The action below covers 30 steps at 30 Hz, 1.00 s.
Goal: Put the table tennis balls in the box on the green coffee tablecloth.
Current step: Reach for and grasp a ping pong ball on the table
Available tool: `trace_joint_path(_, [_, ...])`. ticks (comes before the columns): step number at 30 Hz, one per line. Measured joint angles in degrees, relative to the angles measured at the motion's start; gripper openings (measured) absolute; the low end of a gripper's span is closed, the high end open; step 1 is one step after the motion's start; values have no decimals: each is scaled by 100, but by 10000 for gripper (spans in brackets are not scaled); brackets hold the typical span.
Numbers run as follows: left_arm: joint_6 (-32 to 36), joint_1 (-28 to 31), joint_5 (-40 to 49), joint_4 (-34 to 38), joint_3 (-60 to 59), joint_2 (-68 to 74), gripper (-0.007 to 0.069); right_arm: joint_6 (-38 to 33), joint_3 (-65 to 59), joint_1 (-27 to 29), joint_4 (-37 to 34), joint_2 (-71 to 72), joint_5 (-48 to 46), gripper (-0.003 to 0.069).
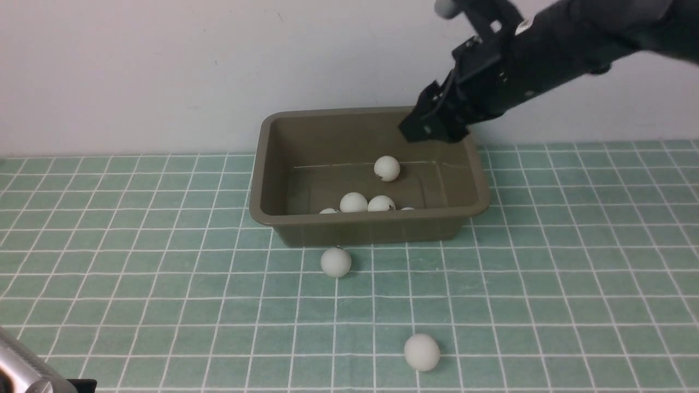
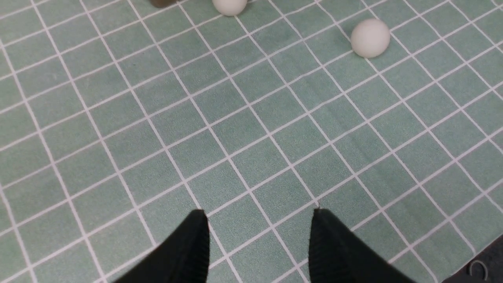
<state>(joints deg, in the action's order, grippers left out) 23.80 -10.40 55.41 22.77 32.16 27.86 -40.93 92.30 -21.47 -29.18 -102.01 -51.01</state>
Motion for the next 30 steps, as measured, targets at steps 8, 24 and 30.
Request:
trace_joint_path(8, [0,0,4,5,0,0,320,1358,-53,0,1133,802,-1984,311])
trace_joint_path(24, [0,0,4,-5,0,0,320,2710,-2585,-1469,1928,954,107,236])
trace_joint_path(30, [0,0,4,-5,0,0,320,3640,-2591,-2163,2918,674,332,251])
